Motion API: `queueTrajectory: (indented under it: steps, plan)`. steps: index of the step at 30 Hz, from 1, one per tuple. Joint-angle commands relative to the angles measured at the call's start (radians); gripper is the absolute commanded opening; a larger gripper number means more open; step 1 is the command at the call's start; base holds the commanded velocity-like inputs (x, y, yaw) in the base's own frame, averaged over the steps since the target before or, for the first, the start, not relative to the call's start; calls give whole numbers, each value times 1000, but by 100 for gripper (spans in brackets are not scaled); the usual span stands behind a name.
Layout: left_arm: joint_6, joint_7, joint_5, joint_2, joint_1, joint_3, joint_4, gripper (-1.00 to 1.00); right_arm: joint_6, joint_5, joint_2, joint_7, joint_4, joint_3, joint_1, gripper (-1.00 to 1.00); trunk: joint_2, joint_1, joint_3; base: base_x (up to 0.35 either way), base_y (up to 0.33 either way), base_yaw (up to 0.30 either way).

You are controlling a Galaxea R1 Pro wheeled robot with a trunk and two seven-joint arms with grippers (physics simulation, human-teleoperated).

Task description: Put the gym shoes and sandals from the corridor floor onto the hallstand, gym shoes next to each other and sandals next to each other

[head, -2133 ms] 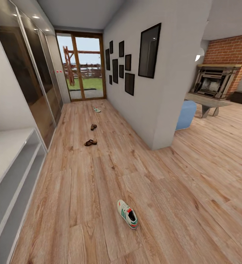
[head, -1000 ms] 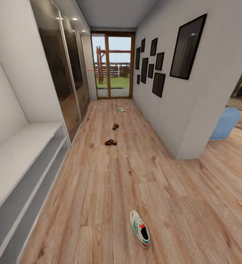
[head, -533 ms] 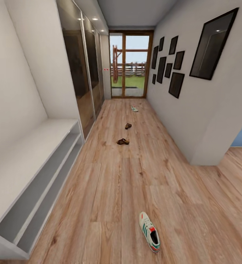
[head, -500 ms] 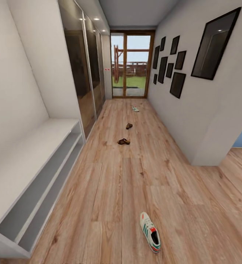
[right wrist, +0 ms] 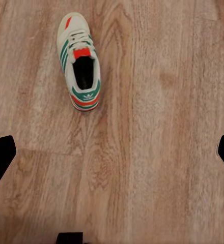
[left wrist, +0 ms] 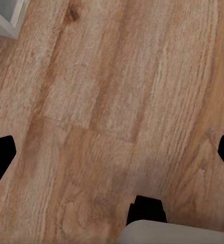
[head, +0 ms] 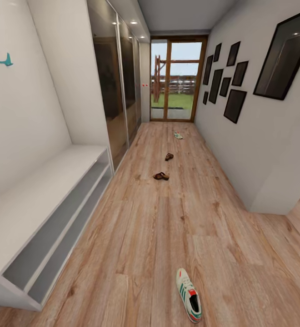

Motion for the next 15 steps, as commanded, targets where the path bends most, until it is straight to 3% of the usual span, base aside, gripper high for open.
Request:
queueTrajectory:
  steps: [1, 15]
  plan:
    - [-3, 1, 10, 0, 0, -2, 0, 100, -3, 1, -1, 1, 0, 0, -1, 100, 0, 0, -1, 95, -259, 11]
    - [-3, 1, 11, 0, -2, -2, 0, 100, -2, 2, -2, 2, -2, 2, -1, 100, 0, 0, -1, 109, -263, 1]
